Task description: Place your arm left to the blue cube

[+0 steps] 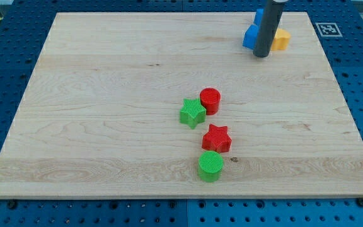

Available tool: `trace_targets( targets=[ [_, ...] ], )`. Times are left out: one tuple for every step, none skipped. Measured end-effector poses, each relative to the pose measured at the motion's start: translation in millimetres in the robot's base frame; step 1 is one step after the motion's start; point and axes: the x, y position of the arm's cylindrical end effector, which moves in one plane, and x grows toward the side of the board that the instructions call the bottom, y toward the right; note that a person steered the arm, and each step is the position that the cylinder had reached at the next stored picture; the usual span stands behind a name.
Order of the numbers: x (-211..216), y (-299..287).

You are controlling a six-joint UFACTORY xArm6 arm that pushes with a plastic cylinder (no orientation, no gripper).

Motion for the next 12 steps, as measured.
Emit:
trace_targets(
  targets=[
    [0.0,0.0],
    [3.8,-0.5],
    [32.1,-6.3],
    [61.8,-11.2],
    [73.8,-25.2],
    [73.9,-43.8],
    [73.1,-63.2],
    [56.2,-69.5],
    [15.8,-69.5],
    [-24.5,-69.6],
    [-68.3,-69.2],
    [-100.6,-61.2]
  ],
)
